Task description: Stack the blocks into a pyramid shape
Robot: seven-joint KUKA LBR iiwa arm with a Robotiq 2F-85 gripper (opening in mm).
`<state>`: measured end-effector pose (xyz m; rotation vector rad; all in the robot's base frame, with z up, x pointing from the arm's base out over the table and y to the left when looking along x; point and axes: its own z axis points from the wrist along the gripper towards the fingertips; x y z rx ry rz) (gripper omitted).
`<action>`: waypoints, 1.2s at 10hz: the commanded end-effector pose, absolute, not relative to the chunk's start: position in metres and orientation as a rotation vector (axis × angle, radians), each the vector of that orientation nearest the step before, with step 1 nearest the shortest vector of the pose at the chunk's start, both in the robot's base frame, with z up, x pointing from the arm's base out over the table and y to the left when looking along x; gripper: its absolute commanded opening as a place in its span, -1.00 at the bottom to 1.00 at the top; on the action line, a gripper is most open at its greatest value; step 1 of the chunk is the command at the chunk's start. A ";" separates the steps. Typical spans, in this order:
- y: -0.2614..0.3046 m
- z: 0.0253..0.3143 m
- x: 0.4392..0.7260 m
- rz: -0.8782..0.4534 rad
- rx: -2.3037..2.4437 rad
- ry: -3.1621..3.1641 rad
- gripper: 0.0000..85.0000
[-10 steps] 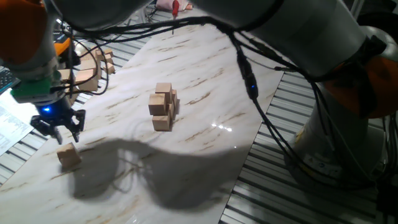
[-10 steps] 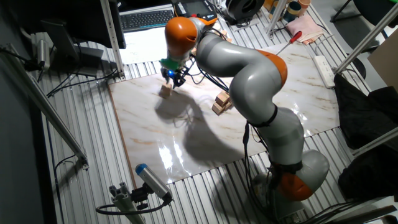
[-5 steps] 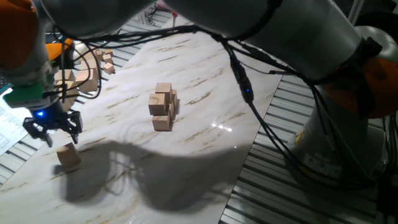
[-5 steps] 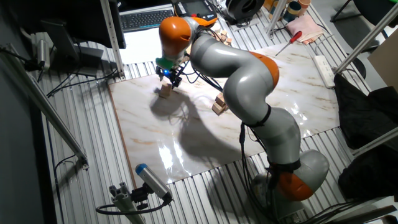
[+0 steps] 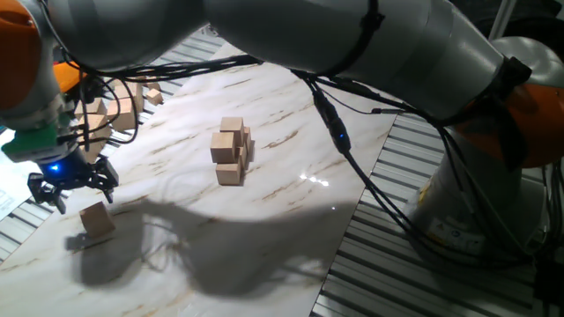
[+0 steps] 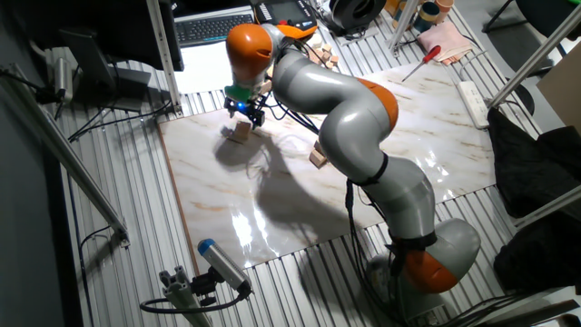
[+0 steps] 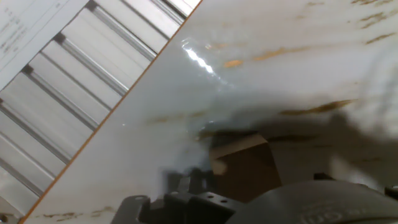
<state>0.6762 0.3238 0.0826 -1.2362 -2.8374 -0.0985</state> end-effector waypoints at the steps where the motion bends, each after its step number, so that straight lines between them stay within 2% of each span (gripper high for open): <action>1: 0.324 0.080 0.677 -0.097 -1.225 -2.842 1.00; 5: 0.327 0.067 0.676 -0.033 -1.147 -2.884 1.00; 6: 0.327 0.064 0.676 -0.016 -1.130 -2.894 0.60; 12: 0.328 0.056 0.677 0.005 -1.091 -2.912 0.60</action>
